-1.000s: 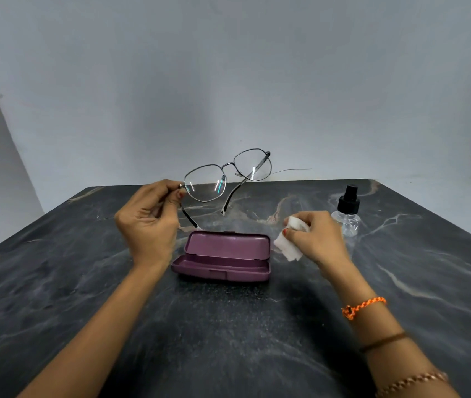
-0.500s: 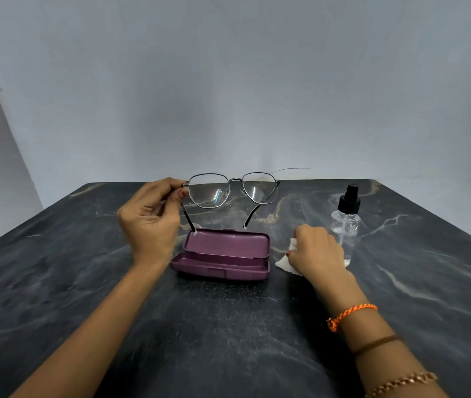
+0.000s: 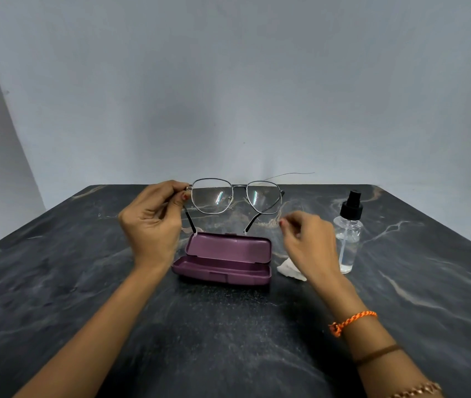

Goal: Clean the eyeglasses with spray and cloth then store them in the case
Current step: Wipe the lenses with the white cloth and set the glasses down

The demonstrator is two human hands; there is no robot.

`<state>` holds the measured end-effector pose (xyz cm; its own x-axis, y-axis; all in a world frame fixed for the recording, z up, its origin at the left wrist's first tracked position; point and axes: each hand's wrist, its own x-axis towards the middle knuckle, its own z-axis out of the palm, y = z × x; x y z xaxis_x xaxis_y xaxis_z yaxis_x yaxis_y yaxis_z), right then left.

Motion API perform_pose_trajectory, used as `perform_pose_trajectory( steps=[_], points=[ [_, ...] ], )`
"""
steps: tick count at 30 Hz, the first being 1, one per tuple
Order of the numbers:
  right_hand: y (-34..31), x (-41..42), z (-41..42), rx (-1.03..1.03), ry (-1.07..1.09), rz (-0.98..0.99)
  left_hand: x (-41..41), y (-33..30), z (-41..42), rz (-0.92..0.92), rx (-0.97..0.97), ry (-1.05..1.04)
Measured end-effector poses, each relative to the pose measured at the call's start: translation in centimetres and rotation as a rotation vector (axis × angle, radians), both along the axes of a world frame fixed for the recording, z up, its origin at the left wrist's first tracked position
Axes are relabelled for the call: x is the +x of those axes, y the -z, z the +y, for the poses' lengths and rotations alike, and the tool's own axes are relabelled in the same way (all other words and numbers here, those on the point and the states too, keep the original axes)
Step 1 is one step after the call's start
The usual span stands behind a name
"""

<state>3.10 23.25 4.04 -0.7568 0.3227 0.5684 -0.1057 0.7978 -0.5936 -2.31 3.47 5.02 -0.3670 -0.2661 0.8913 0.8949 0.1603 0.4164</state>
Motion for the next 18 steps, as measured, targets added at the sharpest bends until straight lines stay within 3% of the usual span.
perform_pose_trajectory(
  steps=[6,12,18],
  points=[
    [-1.3,0.2,-1.0,-0.859,-0.334,0.185,0.6,-0.4,0.2,0.057,-0.033,-0.002],
    [-2.2,0.6,-1.1,-1.137,-0.451,0.182,1.1,-0.6,0.5,0.096,-0.057,0.013],
    [-2.5,0.8,-1.1,-1.259,-0.538,0.191,1.0,-0.5,0.5,0.105,-0.108,-0.016]
  ],
)
